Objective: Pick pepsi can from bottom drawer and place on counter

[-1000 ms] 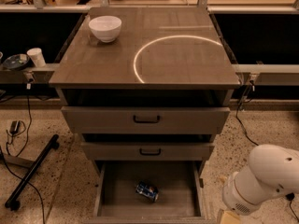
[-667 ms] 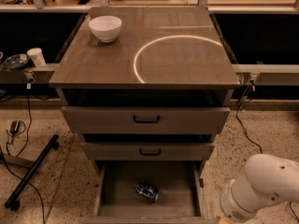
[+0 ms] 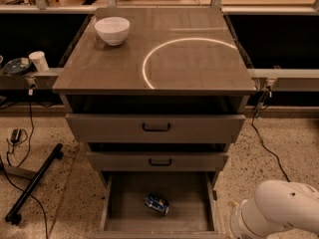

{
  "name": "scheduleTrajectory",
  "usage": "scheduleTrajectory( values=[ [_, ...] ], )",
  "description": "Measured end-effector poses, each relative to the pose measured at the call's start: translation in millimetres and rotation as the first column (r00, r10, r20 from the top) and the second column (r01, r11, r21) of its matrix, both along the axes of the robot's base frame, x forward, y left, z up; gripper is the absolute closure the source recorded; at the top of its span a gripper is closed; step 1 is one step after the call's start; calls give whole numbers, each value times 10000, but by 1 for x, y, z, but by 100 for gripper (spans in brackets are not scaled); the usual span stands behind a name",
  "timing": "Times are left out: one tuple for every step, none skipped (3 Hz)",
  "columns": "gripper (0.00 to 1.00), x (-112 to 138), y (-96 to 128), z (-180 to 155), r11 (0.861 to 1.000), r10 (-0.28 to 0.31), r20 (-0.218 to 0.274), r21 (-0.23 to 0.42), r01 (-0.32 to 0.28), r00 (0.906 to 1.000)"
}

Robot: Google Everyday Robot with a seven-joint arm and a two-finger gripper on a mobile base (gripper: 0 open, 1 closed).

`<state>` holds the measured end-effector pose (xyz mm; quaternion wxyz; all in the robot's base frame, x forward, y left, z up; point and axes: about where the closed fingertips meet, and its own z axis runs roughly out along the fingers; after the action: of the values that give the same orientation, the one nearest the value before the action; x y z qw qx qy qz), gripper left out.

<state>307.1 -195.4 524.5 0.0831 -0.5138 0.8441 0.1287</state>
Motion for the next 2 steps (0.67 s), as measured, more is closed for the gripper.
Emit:
scheduleTrajectory(
  values=[
    [0,-1,4,3,10000,15,214,58,-17,9998],
    [0,-2,7,-14,10000,30,333,31,-31,9994]
  ],
)
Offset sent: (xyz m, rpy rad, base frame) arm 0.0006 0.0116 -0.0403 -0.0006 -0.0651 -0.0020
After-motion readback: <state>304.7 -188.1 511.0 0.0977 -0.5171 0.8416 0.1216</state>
